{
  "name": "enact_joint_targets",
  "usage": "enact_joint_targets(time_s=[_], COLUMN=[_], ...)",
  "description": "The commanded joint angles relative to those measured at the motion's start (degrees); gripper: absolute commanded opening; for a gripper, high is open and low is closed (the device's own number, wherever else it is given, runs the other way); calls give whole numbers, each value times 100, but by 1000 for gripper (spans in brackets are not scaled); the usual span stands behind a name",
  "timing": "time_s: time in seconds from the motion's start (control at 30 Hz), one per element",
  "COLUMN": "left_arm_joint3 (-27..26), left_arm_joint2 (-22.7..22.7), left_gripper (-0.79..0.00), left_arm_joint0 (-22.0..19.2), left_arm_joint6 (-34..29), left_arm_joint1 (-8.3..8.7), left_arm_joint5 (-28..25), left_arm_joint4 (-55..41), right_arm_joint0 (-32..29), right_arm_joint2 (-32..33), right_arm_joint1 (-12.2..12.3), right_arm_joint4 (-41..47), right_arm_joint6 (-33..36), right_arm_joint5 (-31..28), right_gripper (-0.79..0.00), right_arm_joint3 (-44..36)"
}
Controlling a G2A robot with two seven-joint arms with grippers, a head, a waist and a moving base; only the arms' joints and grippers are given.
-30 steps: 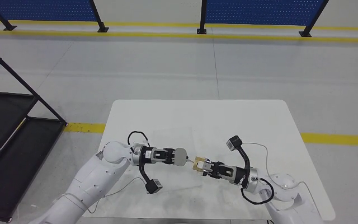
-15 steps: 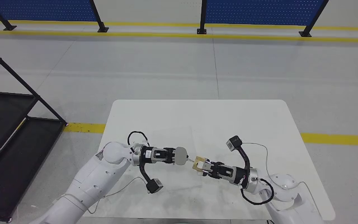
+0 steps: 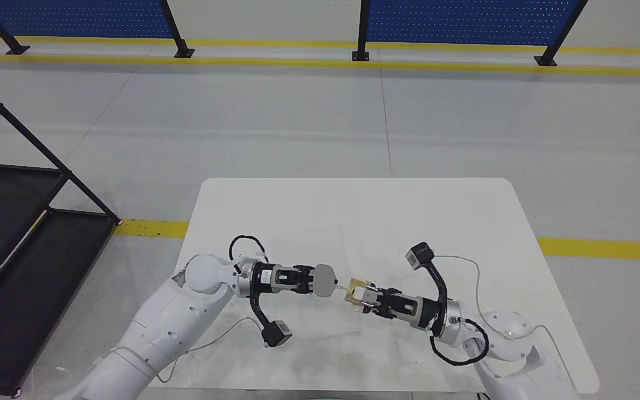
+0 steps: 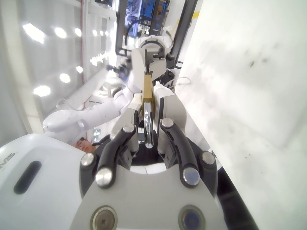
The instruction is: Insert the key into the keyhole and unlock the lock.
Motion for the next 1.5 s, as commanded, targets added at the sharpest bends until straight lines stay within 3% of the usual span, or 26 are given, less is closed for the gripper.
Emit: enact_joint_targets(time_s=[0.0, 0.97, 1.47], left_arm_joint3=[3, -104, -149], left_arm_joint2=[0, 57, 130], left_gripper=[-785, -785, -785], left_arm_joint0=[1, 96, 93], left_arm_joint6=[-14, -349, -221], left_arm_joint1=[-1, -21, -34], left_arm_joint5=[5, 22, -11], left_arm_joint4=[-2, 182, 125], right_arm_joint0=[-4, -15, 17], right_arm_joint2=[0, -111, -167], right_arm_joint1=[5, 58, 85], right_arm_joint4=[0, 18, 43], right_arm_joint6=[-26, -364, -344], right_arm_joint5=[10, 148, 87], right_gripper=[-785, -785, -785], right_arm_joint3=[-5, -59, -49])
